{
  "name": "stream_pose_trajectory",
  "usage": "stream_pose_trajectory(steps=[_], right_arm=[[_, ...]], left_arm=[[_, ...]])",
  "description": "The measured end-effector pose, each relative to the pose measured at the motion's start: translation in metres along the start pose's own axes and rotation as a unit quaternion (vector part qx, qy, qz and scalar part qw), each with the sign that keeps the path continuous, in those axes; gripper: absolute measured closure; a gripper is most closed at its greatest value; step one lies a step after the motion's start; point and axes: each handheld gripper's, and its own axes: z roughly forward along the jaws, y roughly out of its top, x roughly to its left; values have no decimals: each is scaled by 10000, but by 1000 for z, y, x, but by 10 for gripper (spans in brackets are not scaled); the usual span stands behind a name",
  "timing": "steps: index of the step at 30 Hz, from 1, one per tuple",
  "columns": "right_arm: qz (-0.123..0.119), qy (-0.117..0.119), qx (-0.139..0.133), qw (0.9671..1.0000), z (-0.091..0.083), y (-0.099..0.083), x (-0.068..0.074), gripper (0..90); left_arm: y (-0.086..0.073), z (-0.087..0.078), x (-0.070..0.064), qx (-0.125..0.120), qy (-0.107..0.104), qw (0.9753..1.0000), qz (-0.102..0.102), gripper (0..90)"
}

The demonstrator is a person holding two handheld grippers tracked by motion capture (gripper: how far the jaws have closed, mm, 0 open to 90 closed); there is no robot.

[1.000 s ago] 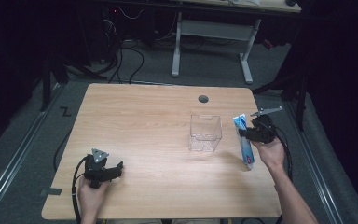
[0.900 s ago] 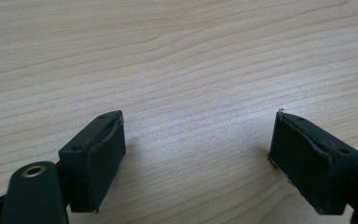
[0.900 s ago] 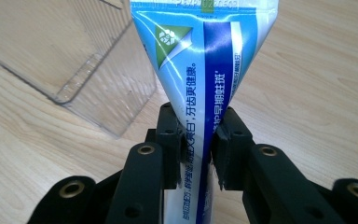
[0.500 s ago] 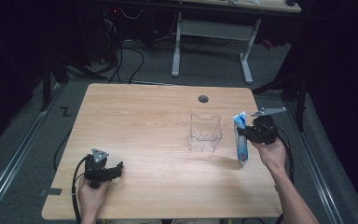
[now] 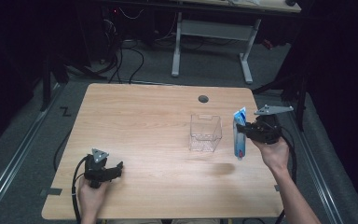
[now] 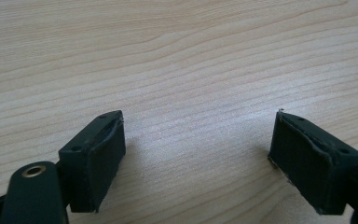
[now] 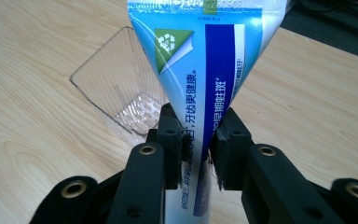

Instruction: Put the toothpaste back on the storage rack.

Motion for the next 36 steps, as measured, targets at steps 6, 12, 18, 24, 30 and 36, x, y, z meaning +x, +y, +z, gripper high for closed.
stream_pose_trajectory(steps=[6,12,18,24,30,36], right_arm=[[-164,134,-186,9996,-9,10,12,749],[-241,216,-287,9991,-15,18,18,748],[-314,284,-377,9984,-22,28,26,747],[-381,361,-474,9975,-29,38,30,747],[-410,411,-564,9967,-32,46,32,746],[-424,481,-598,9962,-30,55,34,746]], left_arm=[[0,0,0,1,0,10000,0,182],[0,0,0,0,0,10000,0,182],[0,0,0,1,0,10000,-1,182],[0,0,0,2,0,10000,1,182],[0,0,0,2,0,10000,0,182],[0,0,0,2,-1,10000,0,182]])
